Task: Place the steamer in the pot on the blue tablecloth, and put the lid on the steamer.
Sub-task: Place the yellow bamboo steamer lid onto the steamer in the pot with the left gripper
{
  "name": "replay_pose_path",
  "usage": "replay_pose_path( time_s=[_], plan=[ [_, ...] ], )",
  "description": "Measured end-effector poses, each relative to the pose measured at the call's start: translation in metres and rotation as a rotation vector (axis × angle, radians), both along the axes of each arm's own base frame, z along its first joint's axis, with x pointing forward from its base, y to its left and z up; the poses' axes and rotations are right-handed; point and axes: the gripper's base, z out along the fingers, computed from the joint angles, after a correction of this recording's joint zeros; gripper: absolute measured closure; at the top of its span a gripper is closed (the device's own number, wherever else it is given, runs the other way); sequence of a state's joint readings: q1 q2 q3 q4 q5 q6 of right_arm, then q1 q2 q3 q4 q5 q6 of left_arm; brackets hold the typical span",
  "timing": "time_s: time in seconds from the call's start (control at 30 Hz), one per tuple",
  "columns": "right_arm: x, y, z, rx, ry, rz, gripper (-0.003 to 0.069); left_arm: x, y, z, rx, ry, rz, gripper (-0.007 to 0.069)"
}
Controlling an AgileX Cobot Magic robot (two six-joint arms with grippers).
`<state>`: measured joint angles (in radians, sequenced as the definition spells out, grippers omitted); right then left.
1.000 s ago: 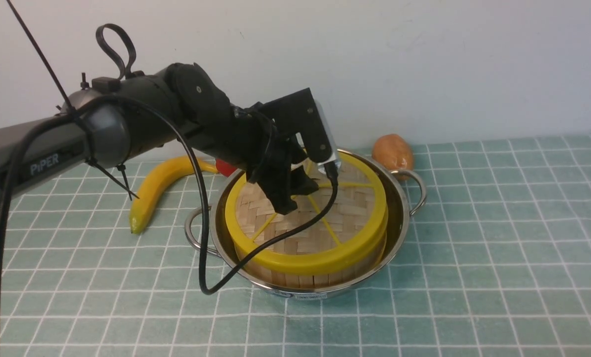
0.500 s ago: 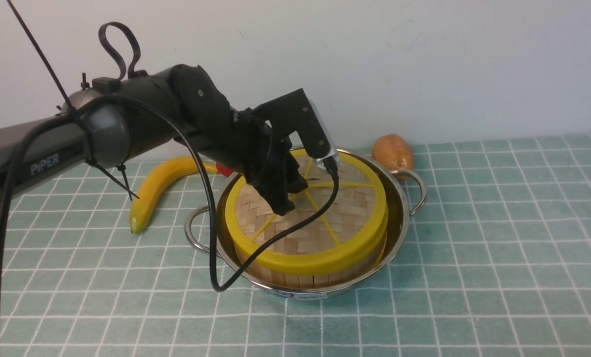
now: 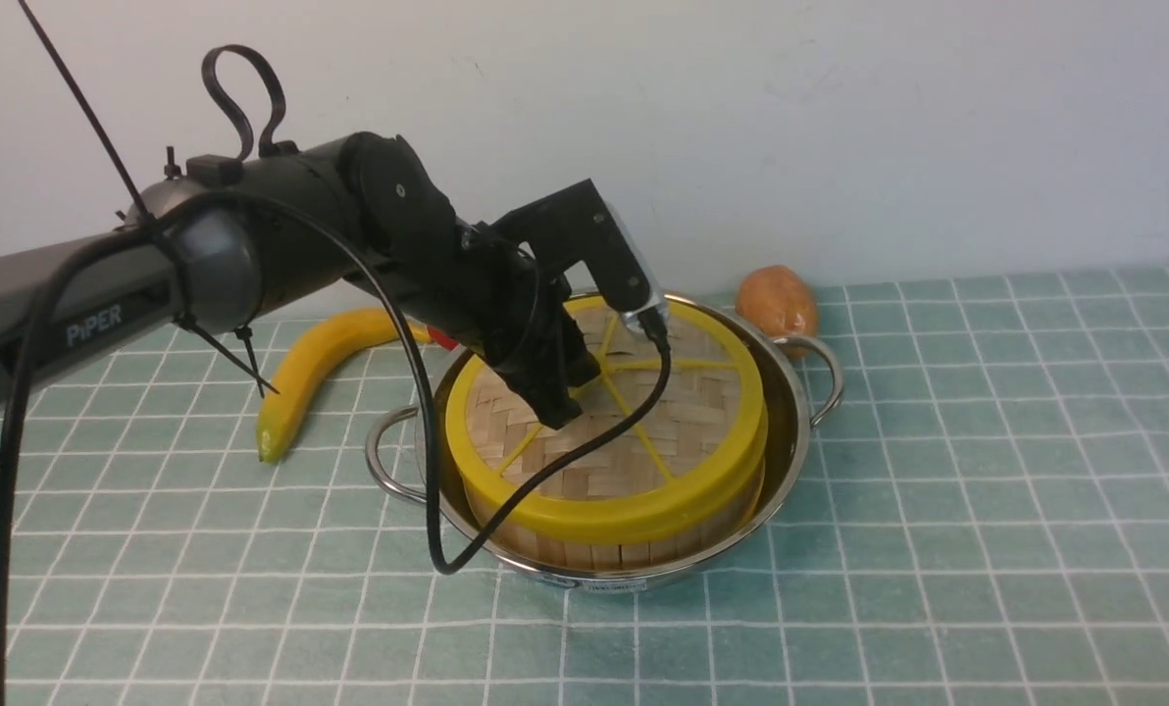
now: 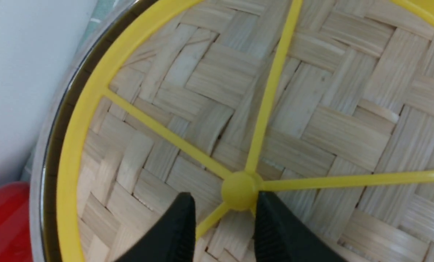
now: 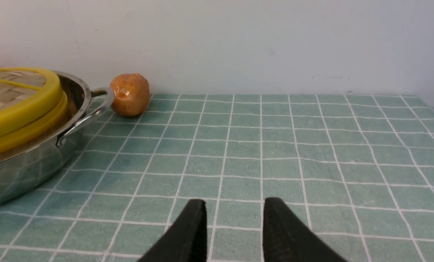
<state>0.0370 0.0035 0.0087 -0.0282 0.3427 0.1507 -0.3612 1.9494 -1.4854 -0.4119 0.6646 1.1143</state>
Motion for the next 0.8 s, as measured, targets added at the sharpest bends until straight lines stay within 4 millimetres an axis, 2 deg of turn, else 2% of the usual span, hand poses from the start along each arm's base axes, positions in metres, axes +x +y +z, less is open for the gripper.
replay_pose_path(
  time_s=[0.47, 0.57, 0.6, 0.67, 0.8],
  plan=[
    [0.0, 0.0, 0.0, 0.0, 0.0, 0.0, 0.0417, 0.0029, -0.0038, -0.0079, -0.028, 0.027, 0.013, 0.0396],
    [0.0, 0.0, 0.0, 0.0, 0.0, 0.0, 0.0417, 0.0026, -0.0039, -0.0079, -0.028, 0.031, 0.011, 0.0421],
    [0.0, 0.0, 0.0, 0.0, 0.0, 0.0, 0.0417, 0.0021, -0.0039, -0.008, -0.028, 0.036, 0.009, 0.0466],
    [0.0, 0.0, 0.0, 0.0, 0.0, 0.0, 0.0417, 0.0022, -0.0042, -0.0077, -0.033, 0.039, 0.015, 0.0503],
    [0.0, 0.0, 0.0, 0.0, 0.0, 0.0, 0.0417, 0.0019, -0.0043, -0.0077, -0.036, 0.043, 0.016, 0.0503]
  ],
)
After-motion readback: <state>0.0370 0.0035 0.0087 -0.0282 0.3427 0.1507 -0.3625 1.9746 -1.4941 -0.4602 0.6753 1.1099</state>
